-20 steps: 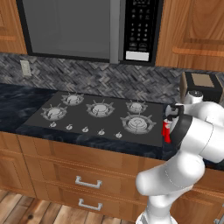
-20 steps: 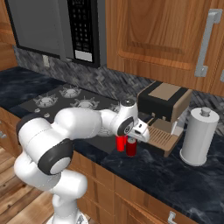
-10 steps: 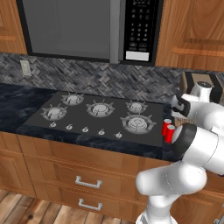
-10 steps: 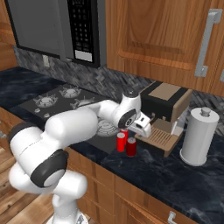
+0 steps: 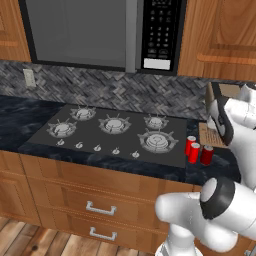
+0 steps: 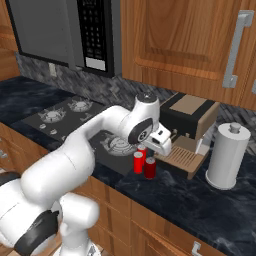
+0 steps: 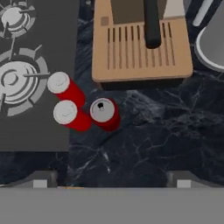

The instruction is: Four empty soda cans are scattered around the kitchen. Gather all the cans and cluster them next to the stove for recycling.

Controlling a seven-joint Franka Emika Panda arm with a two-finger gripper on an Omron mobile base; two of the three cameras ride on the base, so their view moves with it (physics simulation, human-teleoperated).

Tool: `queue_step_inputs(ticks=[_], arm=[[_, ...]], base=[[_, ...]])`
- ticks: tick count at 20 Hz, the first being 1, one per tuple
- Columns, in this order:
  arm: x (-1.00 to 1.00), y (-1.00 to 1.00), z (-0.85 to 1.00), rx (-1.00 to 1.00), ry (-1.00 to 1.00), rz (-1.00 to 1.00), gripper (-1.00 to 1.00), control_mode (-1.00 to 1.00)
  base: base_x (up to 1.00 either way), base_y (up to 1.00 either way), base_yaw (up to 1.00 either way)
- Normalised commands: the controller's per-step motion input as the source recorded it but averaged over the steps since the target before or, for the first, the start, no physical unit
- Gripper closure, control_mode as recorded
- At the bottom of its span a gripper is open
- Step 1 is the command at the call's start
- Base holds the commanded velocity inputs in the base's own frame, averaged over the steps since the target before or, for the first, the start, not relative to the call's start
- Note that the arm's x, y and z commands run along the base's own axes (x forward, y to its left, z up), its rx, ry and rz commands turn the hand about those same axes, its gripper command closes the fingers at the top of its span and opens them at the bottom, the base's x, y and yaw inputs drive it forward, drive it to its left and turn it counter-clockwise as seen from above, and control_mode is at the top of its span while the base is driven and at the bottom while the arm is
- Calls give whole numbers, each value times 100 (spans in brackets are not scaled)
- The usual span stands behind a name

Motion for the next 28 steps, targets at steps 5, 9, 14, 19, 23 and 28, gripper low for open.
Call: queue_step_inputs(ticks=[5, 9, 14, 19, 23, 28], arm=[[-86, 33, 33, -1, -12, -1, -100, -100], [-55, 18, 18, -1, -43, 0, -100, -100], [-57, 7, 17, 0, -38, 1, -100, -100], [-33, 5, 0, -2, -6, 4, -100, 100], [0, 0, 0, 0, 0, 0, -100, 100], [0, 0, 0, 0, 0, 0, -100, 100]], base=[[0, 0, 0], [0, 0, 0], [0, 0, 0], [-51, 7, 9], [-81, 10, 19], [-54, 4, 33]])
